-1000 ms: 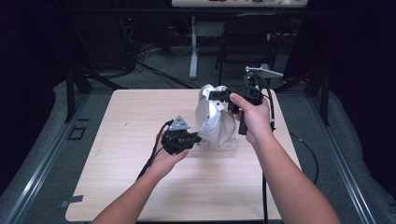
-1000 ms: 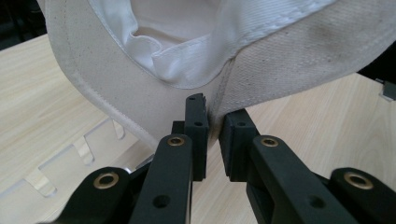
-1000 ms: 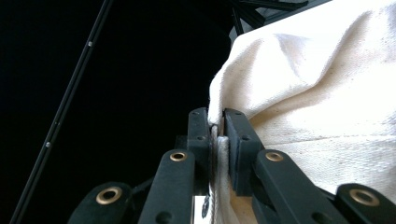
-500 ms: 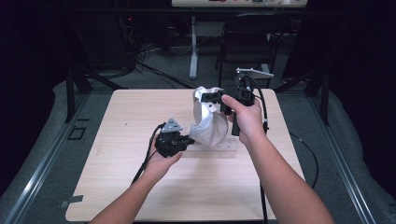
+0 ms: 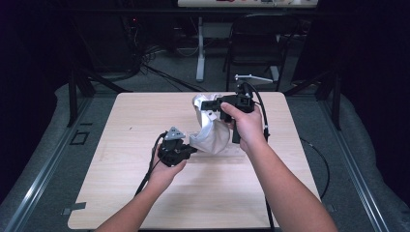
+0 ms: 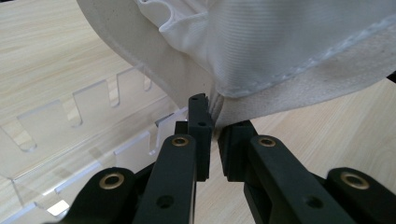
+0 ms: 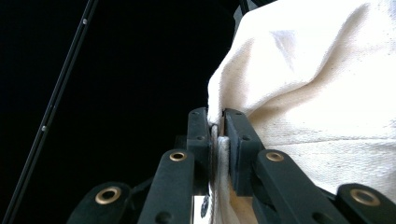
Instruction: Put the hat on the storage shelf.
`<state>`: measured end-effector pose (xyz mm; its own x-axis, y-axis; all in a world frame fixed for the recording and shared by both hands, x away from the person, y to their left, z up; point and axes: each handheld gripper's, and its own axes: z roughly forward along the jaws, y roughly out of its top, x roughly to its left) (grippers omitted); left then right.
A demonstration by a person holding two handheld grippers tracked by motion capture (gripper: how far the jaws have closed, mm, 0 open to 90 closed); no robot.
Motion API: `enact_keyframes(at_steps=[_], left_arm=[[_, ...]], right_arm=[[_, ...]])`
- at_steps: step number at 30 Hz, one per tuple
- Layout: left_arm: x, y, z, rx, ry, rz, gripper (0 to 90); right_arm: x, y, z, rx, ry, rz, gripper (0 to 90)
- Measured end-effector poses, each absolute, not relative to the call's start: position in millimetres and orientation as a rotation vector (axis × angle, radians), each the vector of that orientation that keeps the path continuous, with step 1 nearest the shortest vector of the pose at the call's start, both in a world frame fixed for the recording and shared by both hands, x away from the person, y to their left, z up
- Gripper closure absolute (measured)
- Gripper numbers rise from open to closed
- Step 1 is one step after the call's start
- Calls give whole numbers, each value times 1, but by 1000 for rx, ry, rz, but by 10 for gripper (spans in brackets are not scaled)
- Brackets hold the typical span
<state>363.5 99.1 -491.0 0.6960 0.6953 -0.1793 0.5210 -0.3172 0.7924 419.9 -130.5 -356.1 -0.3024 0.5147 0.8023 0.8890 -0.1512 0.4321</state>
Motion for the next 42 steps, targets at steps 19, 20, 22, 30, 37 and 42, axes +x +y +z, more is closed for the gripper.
enact_keyframes(at_steps=[19, 20, 22, 30, 37, 42], left_arm=[[366, 94, -505, 2046, 957, 238, 834], [366, 94, -505, 2048, 954, 243, 834], [365, 94, -505, 2042, 957, 244, 819], [363, 96, -504, 2044, 954, 249, 776], [362, 98, -503, 2036, 953, 246, 750], [360, 98, -501, 2022, 951, 243, 715]], right_arm=[[429, -133, -378, -1622, -1736, -1420, 813], [429, -133, -378, -1622, -1736, -1420, 813], [429, -133, -378, -1616, -1745, -1418, 813], [428, -135, -378, -1619, -1741, -1426, 811], [428, -136, -378, -1618, -1740, -1425, 810], [428, -137, -377, -1622, -1749, -1425, 809]])
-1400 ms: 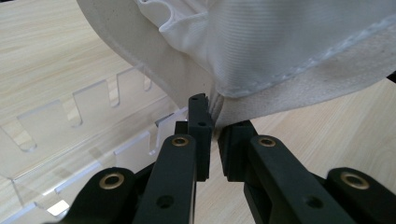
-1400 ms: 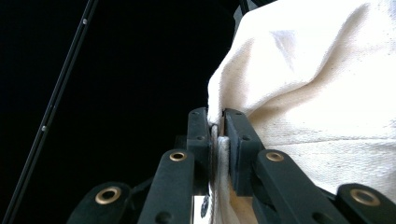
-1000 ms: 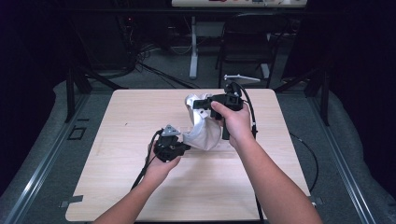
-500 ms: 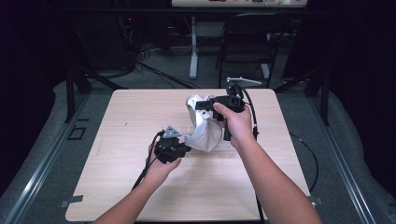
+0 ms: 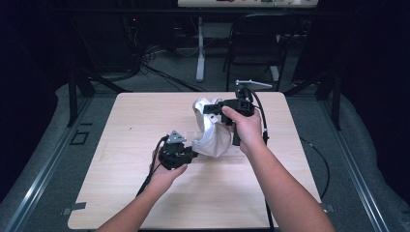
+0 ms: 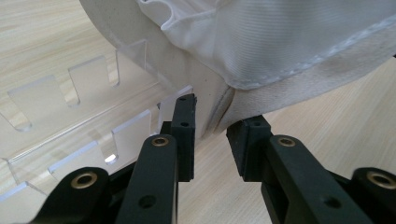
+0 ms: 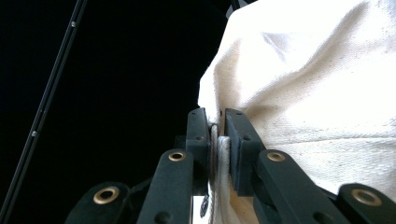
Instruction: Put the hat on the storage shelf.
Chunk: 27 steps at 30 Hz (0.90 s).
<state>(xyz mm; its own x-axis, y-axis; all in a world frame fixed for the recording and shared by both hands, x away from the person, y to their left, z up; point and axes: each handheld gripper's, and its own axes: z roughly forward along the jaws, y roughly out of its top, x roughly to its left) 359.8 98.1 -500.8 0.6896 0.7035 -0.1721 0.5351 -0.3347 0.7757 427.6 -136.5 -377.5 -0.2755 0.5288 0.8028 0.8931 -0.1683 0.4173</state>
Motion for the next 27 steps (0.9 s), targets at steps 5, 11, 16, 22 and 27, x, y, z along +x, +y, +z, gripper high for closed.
enact_keyframes(at_steps=[5, 11, 16, 22, 27], left_arm=[[358, 102, -496, 2013, 952, 235, 635], [356, 105, -492, 1999, 965, 262, 546], [353, 108, -489, 2005, 956, 266, 520], [350, 112, -485, 2003, 947, 274, 507], [347, 117, -483, 2008, 940, 277, 502]], right_arm=[[428, -138, -377, -1636, -1760, -1423, 805], [426, -142, -375, -1662, -1763, -1424, 777], [423, -146, -372, -1679, -1782, -1442, 736], [422, -154, -370, -1697, -1769, -1457, 687], [418, -161, -367, -1690, -1778, -1468, 652]])
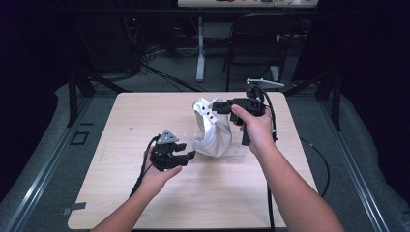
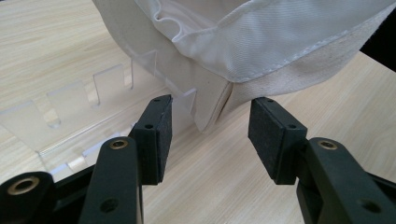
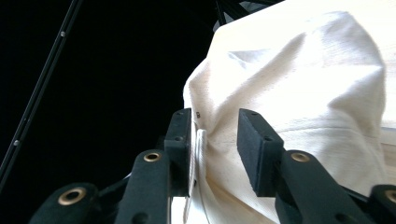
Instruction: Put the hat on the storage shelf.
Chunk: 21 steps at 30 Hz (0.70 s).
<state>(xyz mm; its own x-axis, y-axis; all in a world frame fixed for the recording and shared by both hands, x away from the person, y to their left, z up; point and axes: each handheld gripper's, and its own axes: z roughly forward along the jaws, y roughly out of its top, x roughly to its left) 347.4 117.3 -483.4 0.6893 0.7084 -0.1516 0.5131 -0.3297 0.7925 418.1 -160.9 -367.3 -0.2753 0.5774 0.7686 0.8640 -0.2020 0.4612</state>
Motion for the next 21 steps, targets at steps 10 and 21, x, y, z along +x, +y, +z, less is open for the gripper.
enact_keyframes(at_steps=[10, 21], left_arm=[[342, 135, -476, 1970, 956, 296, 494], [334, 159, -473, 1941, 984, 311, 487]], right_arm=[[403, -183, -357, -1722, -1841, -1491, 595], [393, -211, -359, -1775, -1848, -1511, 573]])
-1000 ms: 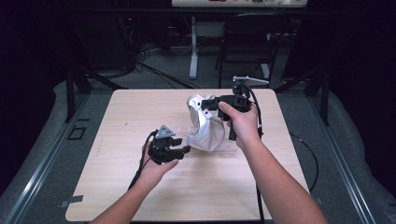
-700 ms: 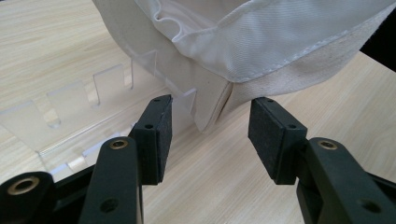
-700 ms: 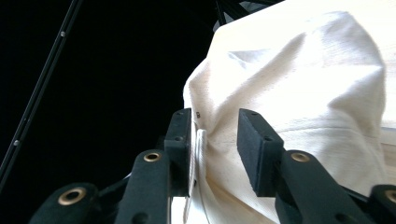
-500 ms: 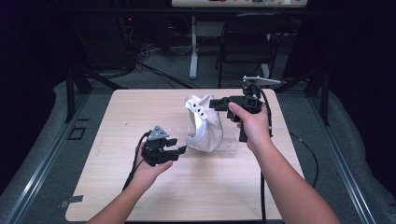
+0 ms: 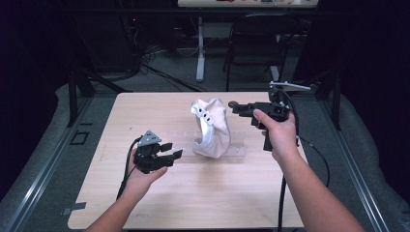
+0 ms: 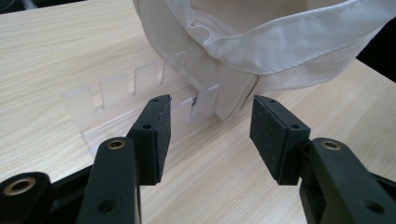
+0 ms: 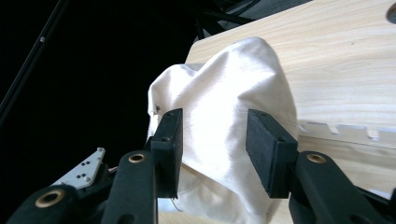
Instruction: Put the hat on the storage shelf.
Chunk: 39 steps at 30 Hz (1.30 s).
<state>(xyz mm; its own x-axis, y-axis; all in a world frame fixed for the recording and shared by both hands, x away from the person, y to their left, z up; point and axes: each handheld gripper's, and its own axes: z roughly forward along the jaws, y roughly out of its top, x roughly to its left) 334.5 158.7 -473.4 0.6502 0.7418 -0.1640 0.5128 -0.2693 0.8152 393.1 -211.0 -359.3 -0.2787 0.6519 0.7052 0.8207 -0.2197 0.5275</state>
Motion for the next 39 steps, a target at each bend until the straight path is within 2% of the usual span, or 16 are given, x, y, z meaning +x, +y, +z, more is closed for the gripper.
enact_keyframes(at_steps=[13, 23, 39], left_arm=[[323, 187, -482, 1876, 1052, 342, 487], [311, 195, -495, 1862, 1060, 388, 485], [301, 213, -506, 1837, 1093, 389, 486]], right_arm=[[375, -230, -358, -1768, -1895, -1558, 563], [360, -224, -353, -1760, -2067, -1592, 554], [336, -216, -359, -1642, -2163, -1648, 534]])
